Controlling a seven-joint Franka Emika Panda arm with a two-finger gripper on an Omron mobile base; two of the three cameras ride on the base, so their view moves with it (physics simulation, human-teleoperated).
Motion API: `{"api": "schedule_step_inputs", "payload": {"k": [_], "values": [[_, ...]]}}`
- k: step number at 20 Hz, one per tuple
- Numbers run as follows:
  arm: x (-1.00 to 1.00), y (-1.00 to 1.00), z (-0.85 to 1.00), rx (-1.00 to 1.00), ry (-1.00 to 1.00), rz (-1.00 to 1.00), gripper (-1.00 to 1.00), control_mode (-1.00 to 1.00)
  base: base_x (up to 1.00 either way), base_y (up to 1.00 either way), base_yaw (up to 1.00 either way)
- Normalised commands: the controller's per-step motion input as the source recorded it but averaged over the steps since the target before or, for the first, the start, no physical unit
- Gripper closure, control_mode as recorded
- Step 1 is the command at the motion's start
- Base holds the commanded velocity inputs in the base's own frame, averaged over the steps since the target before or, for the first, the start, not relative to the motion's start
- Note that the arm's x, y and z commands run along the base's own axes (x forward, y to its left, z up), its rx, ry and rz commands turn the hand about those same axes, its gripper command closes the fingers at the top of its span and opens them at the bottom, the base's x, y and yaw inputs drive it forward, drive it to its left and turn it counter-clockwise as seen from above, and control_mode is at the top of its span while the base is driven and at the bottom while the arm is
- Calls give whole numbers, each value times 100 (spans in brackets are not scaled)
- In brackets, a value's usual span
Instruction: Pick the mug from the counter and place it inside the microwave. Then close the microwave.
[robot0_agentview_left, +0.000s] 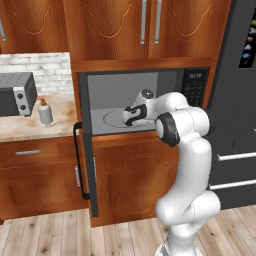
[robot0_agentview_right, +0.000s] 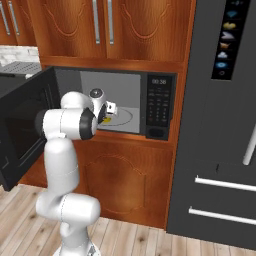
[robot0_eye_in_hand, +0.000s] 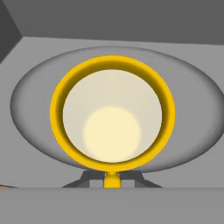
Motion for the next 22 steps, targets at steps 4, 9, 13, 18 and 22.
{"api": "schedule_step_inputs", "payload": {"k": [4,9,13,18,22], "values": [[0,0,0,0,0,0,-100,-100,0,0,0],[0,0,0,0,0,0,-100,-100,0,0,0],[1,0,0,0,0,0,-100,-100,0,0,0],[-63,0,0,0,0,0,-100,-100,0,0,0],[-91,0,7,0,-1,0,-100,-100,0,0,0]]}}
